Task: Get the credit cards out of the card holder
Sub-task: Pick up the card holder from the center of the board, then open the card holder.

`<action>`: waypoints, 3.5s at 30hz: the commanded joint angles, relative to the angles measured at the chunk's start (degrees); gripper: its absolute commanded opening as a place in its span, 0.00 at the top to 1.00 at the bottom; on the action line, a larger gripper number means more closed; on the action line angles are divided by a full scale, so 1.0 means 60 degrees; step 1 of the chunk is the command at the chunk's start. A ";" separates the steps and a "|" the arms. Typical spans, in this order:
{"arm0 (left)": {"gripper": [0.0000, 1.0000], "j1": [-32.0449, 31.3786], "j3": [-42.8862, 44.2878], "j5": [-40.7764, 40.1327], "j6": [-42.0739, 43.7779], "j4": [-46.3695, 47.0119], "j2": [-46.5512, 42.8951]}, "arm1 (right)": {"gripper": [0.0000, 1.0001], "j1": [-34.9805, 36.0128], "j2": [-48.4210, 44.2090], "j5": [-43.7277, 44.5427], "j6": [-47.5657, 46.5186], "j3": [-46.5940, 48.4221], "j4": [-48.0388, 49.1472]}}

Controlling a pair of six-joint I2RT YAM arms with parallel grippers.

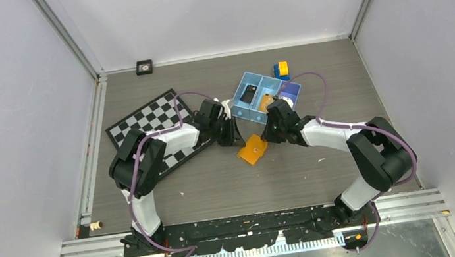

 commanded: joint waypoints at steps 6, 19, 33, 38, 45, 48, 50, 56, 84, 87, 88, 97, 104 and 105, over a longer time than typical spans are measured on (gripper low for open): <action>0.74 -0.0231 -0.0391 0.1428 -0.0429 0.0350 -0.1289 | 1.00 0.0103 -0.1327 -0.0792 -0.0283 -0.0595 0.1086; 0.50 0.0977 -0.3200 0.0293 -0.0972 0.2735 -0.4723 | 0.99 0.0110 -0.2611 -0.1260 -0.0611 -0.0923 0.1343; 0.25 0.0977 -0.4099 0.1714 -0.1618 0.5998 -0.4463 | 1.00 0.0066 -0.4613 -0.2554 -0.0217 -0.1248 0.1561; 0.24 0.0965 -0.4303 0.2648 -0.2307 0.8015 -0.3907 | 1.00 0.0005 -0.5245 -0.3459 0.0134 -0.1155 0.1680; 0.27 0.0802 -0.4413 0.3198 -0.2663 0.8923 -0.4229 | 1.00 -0.0035 -0.5617 -0.4687 0.0550 -0.1011 0.2002; 0.27 0.0767 -0.4361 0.3219 -0.2539 0.8647 -0.4316 | 0.99 -0.0029 -0.5675 -0.4719 0.0623 -0.0982 0.1979; 0.32 0.0596 -0.4210 0.3625 -0.2827 0.9007 -0.4114 | 1.00 -0.0028 -0.5699 -0.4709 0.0580 -0.0949 0.1929; 0.70 0.0320 -0.3926 0.3893 -0.3070 0.8905 -0.4085 | 0.99 -0.0040 -0.6114 -0.3615 0.0276 -0.0975 0.1253; 1.00 0.0208 -0.3979 -0.0735 -0.0644 0.3205 -0.6421 | 0.14 0.1377 -0.4120 -0.1850 -0.0565 -0.0681 0.1122; 1.00 0.0206 -0.4033 -0.0701 -0.0735 0.3393 -0.6315 | 0.13 0.2030 -0.3730 -0.1235 -0.0752 -0.0444 0.1014; 1.00 0.0193 -0.4054 -0.0679 -0.0789 0.3476 -0.6277 | 0.13 0.2163 -0.3605 -0.1064 -0.0791 -0.0361 0.0980; 1.00 0.0186 -0.4149 -0.1076 -0.0798 0.3308 -0.6582 | 0.13 0.2596 -0.2681 -0.0184 -0.0737 0.0127 0.0691; 1.00 0.0186 -0.4498 -0.1797 -0.0660 0.3097 -0.7431 | 0.53 0.2596 -0.2550 0.1425 -0.0570 0.0362 -0.0371; 1.00 0.0186 -0.4491 -0.1833 -0.0651 0.3071 -0.7456 | 0.58 0.2596 -0.2586 0.1632 -0.0580 0.0368 -0.0443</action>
